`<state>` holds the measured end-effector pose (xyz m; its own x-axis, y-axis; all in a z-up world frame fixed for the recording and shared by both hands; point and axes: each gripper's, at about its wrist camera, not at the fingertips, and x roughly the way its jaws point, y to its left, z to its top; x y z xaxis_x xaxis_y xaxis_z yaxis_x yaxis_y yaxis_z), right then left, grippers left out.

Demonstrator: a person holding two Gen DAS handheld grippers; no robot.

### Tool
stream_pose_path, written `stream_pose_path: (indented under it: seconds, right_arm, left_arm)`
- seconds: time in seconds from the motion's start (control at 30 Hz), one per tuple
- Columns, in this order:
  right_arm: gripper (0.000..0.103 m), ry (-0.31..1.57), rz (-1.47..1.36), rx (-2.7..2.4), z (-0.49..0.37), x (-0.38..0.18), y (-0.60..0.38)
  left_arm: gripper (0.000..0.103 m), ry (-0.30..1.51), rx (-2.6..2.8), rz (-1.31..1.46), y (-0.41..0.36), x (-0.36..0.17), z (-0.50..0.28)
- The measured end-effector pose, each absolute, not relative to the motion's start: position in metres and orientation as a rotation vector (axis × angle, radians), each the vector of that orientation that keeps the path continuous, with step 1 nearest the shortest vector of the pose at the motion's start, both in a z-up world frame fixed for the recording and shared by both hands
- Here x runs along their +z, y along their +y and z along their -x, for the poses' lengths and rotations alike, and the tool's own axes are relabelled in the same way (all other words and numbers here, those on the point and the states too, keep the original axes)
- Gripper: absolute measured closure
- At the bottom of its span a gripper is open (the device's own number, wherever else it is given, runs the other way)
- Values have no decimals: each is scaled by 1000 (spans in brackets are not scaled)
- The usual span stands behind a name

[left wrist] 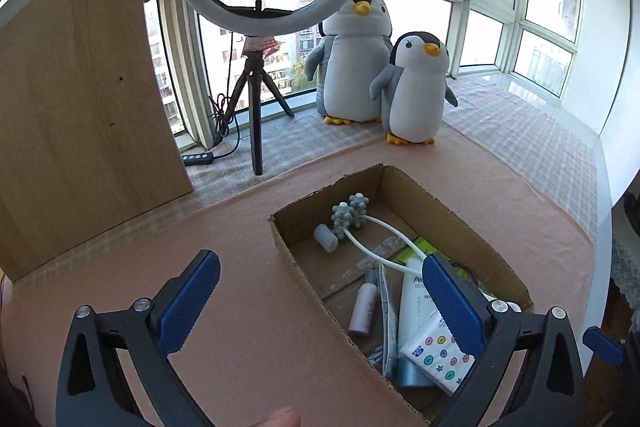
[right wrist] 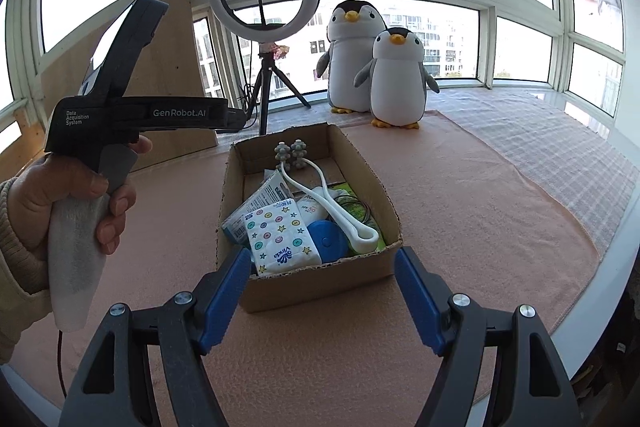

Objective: Organize objects

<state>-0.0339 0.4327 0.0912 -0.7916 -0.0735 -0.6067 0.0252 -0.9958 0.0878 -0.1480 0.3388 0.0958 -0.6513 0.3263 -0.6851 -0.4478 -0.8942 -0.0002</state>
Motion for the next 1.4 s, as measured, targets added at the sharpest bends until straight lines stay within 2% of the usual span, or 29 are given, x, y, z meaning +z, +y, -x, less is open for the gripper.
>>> stream_pose_path:
  seconds: [0.13, 0.2, 0.23, 0.27, 0.6, 0.93, 1.17, 1.4]
  right_arm:
    - [31, -70, -985, -2927, 43, 96, 424]
    - [21, -52, -994, -2934, 50, 99, 420]
    - [11, -42, -1001, -2940, 55, 100, 419]
    - [6, -36, -1004, -2950, 59, 102, 418]
    - [4, -29, -1094, -2861, 109, 122, 364]
    - [3, 159, -1024, -2686, 117, 138, 254]
    - [3, 212, -1015, -2600, 109, 135, 200]
    - [3, 228, -1008, -2586, 104, 141, 185]
  left_arm:
    - [0, 217, 2578, 1023, 302, 108, 141]
    - [0, 208, 2613, 1047, 280, 113, 137]
    - [0, 200, 2635, 1057, 268, 116, 134]
    - [0, 190, 2655, 1064, 256, 119, 130]
    - [0, 74, 2838, 1179, 136, 128, 89]
    - [0, -39, 2941, 1249, 53, 130, 44]
    - [0, -92, 2989, 1306, 15, 124, 29]
    - [0, -109, 2981, 1321, 12, 121, 30]
